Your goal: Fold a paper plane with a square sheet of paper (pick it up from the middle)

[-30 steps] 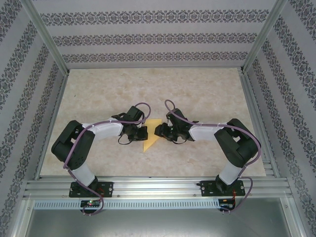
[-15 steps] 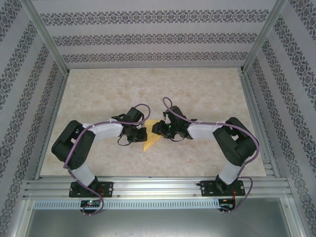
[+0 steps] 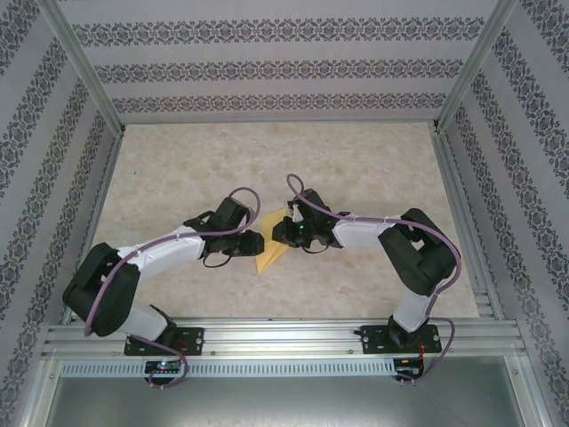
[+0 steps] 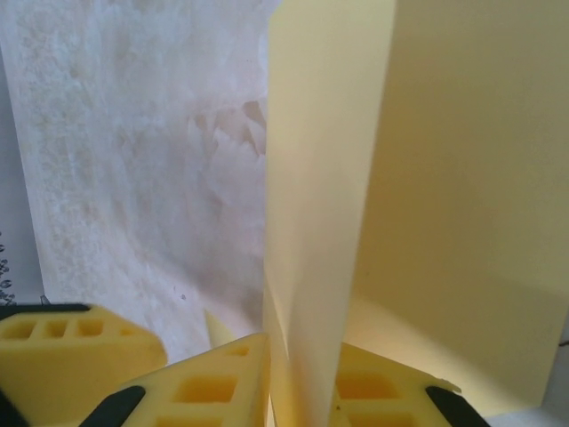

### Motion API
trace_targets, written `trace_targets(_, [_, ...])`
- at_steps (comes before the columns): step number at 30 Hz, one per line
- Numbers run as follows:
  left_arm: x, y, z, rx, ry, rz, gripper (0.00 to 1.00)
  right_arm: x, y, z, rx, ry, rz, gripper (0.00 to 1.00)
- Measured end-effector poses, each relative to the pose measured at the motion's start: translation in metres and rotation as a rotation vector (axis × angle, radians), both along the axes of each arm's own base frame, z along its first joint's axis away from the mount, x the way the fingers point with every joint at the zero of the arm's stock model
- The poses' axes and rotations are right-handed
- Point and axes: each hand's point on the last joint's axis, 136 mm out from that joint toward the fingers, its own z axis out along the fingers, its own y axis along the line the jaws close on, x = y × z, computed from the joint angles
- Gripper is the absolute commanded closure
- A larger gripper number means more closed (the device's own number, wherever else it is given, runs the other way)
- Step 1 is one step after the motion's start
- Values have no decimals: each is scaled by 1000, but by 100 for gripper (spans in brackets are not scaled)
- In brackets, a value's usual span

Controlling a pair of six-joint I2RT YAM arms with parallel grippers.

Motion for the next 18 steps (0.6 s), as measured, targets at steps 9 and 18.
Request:
trace_targets(9, [-32,-18,14,71,-118,-61,56,-3,1,-2,-12,8,-1,79])
trace_targets(18, [-35,-36,-15,287,-147,-87,57,-3,1,-2,-8,24,-16,77])
